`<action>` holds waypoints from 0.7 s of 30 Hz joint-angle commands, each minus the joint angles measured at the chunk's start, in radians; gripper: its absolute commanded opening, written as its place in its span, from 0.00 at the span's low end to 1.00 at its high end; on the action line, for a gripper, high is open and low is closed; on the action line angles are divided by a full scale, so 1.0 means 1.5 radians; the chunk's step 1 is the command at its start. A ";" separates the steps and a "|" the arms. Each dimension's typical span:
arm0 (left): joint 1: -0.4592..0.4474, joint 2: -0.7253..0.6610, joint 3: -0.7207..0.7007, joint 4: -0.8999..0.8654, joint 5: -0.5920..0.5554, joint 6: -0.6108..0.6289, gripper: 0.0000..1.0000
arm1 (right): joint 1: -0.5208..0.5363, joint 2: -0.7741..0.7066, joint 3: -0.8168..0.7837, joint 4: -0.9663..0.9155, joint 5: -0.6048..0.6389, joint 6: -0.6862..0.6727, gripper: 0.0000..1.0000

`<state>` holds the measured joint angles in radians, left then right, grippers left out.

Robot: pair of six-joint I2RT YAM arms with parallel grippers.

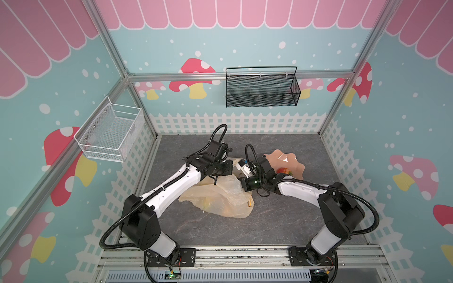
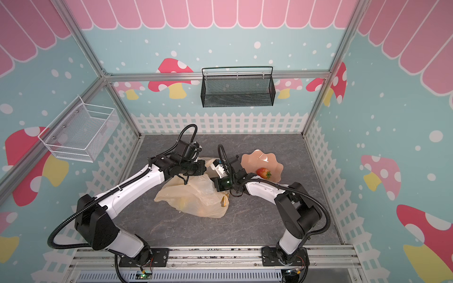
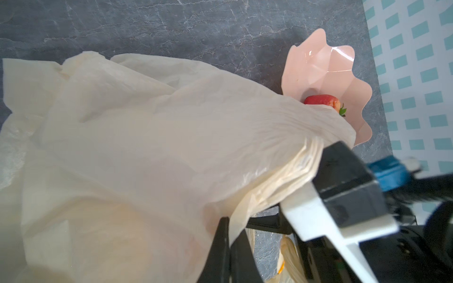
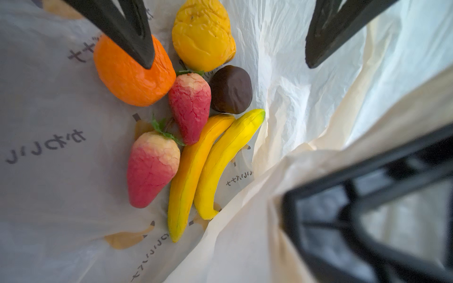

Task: Place the fruits into the plastic bag
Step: Place the fruit in the plastic bag.

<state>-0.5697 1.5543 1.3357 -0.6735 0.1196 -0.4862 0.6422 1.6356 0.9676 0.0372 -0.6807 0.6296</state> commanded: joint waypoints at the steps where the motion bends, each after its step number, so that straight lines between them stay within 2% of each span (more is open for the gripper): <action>1: 0.005 0.011 0.014 -0.015 -0.009 0.001 0.00 | -0.006 -0.034 -0.012 -0.023 0.023 -0.024 0.97; 10: 0.005 0.019 0.022 -0.016 -0.002 0.004 0.00 | -0.010 -0.100 -0.018 -0.068 0.158 -0.056 0.97; 16: 0.005 0.024 0.027 -0.011 0.006 0.005 0.00 | -0.009 -0.153 -0.038 -0.002 0.248 -0.052 0.97; 21: 0.005 0.025 0.030 -0.005 0.020 0.006 0.00 | -0.010 -0.149 -0.016 -0.008 0.311 -0.039 0.97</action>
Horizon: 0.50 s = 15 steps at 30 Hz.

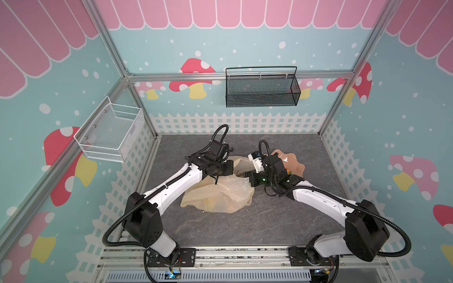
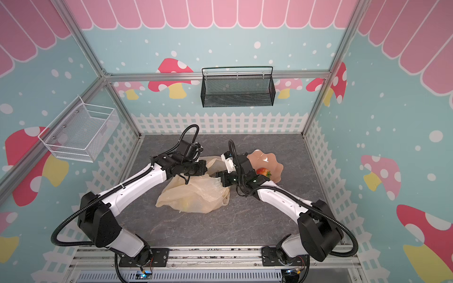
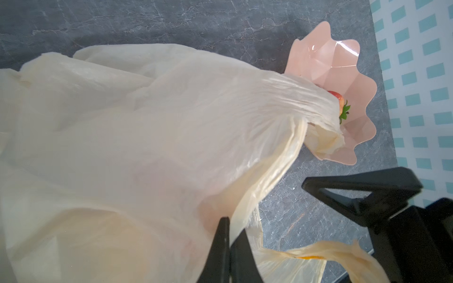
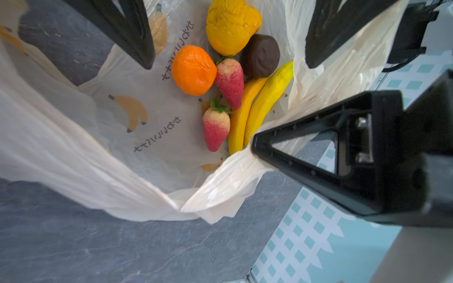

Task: Place the fruits into the plastic bag
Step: Place the fruit in the plastic bag.

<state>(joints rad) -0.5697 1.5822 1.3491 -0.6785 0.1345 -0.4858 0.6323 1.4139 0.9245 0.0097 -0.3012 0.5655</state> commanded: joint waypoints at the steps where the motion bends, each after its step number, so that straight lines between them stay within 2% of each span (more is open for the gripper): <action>1: 0.005 0.006 0.021 0.001 0.014 0.006 0.00 | -0.003 0.006 0.022 0.000 0.067 0.009 0.97; 8: -0.001 0.005 0.020 0.017 0.027 0.008 0.00 | -0.001 0.041 0.027 0.004 0.127 0.093 0.97; 15: -0.006 0.007 0.017 0.021 0.028 0.009 0.00 | -0.002 0.029 0.056 0.033 0.152 0.083 0.97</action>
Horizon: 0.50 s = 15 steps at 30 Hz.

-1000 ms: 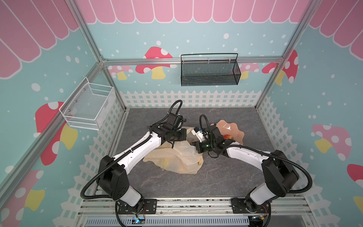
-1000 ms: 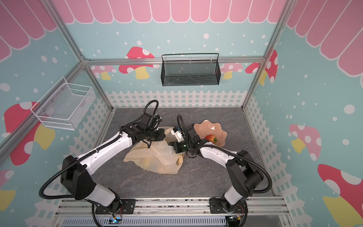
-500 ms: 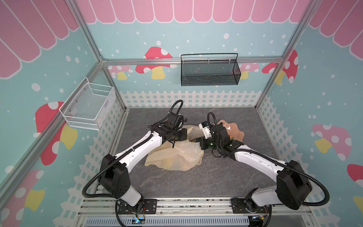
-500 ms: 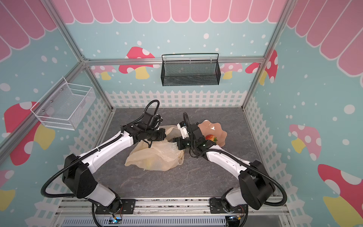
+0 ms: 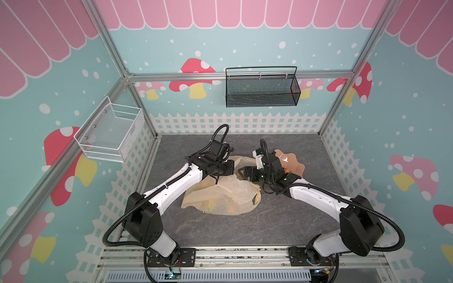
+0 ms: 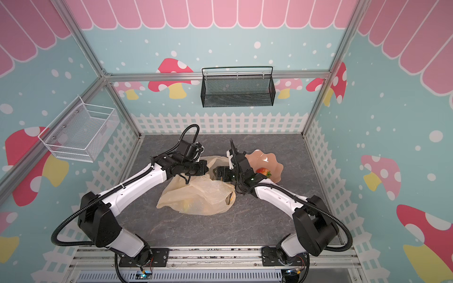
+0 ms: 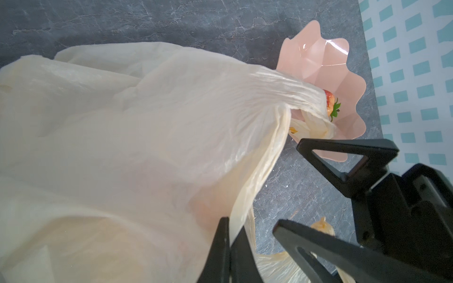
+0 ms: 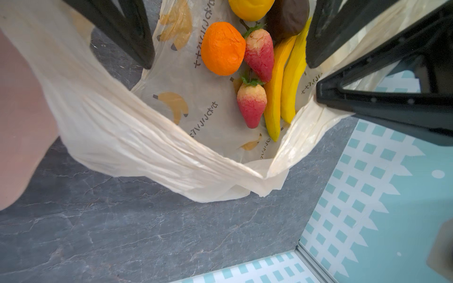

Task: Place the fruits into the plastic bag
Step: Place the fruit in the plastic bag, then pick up the fruit from the plate.

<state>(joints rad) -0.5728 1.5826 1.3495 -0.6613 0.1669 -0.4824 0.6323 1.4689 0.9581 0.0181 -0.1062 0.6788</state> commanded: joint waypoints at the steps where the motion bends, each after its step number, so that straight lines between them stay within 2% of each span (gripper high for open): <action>1: -0.003 0.005 0.016 0.010 0.005 0.007 0.00 | -0.002 -0.010 0.044 0.020 0.022 0.004 0.97; 5: -0.003 0.003 0.015 0.011 0.003 0.007 0.00 | -0.003 -0.025 0.090 -0.036 0.013 -0.006 0.97; 8: -0.003 0.001 0.013 0.010 0.001 0.008 0.00 | -0.003 -0.072 0.096 -0.055 0.011 -0.002 0.98; 11: -0.003 0.000 0.013 0.010 0.001 0.007 0.00 | -0.004 -0.128 0.102 -0.074 0.037 -0.007 0.98; 15: -0.004 0.000 0.013 0.011 0.002 0.008 0.00 | -0.012 -0.148 0.155 -0.168 0.066 -0.034 0.98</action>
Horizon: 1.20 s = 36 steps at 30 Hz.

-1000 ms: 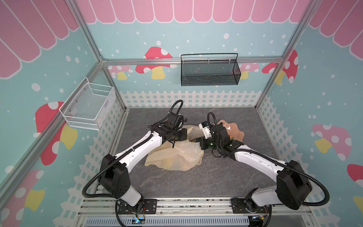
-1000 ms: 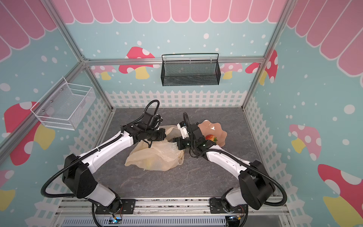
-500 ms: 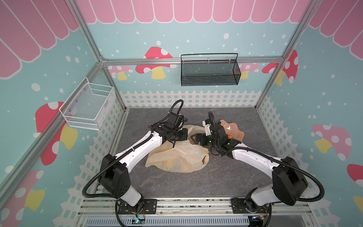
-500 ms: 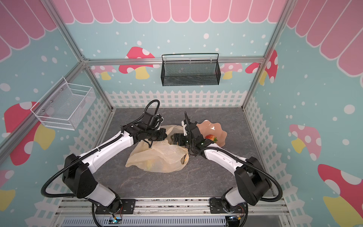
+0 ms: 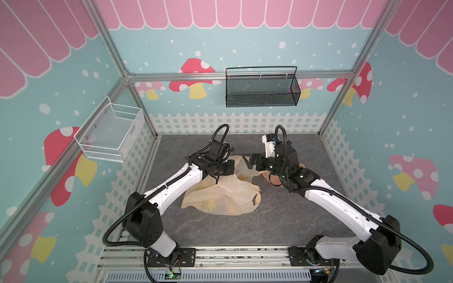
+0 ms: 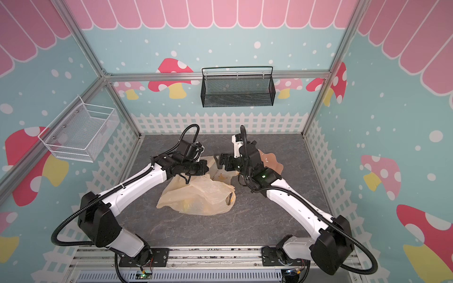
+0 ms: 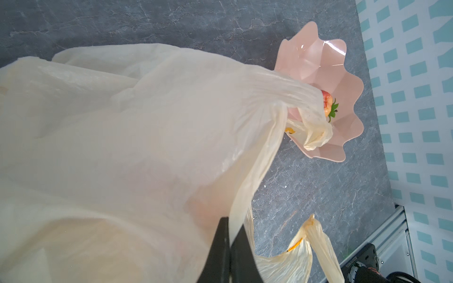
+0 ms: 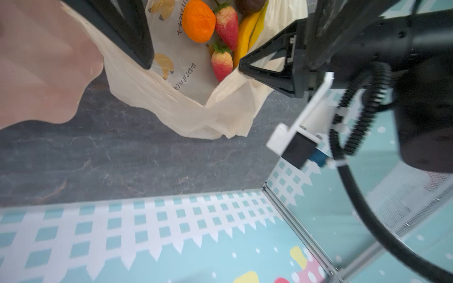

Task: Place the fruits into the plastic bag
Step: Pick up the fruit from the plate.

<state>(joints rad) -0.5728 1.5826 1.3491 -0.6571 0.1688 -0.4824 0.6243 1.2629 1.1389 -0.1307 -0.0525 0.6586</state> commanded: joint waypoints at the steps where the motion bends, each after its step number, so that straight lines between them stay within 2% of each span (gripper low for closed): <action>1: -0.003 0.000 0.014 0.009 0.001 0.008 0.00 | -0.009 -0.012 0.041 -0.081 0.030 -0.025 0.99; 7: -0.004 -0.004 0.013 0.009 0.001 0.005 0.00 | -0.040 -0.007 0.052 -0.142 0.012 -0.059 0.99; 13: -0.003 -0.012 0.010 0.009 0.003 0.006 0.00 | -0.121 0.016 0.054 -0.251 0.000 -0.115 1.00; 18: -0.005 -0.019 0.004 0.009 0.003 0.006 0.00 | -0.200 0.027 0.030 -0.344 0.068 -0.199 1.00; 22: -0.004 -0.023 0.000 0.009 0.003 0.006 0.00 | -0.235 0.076 0.019 -0.407 0.149 -0.252 1.00; 36: -0.008 -0.040 -0.013 0.009 -0.005 -0.002 0.00 | -0.262 0.229 -0.006 -0.371 0.189 -0.361 0.97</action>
<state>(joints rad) -0.5785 1.5501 1.3468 -0.6533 0.1684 -0.4831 0.2375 1.5639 1.1454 -0.6971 0.1955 0.1856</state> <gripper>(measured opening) 0.047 0.976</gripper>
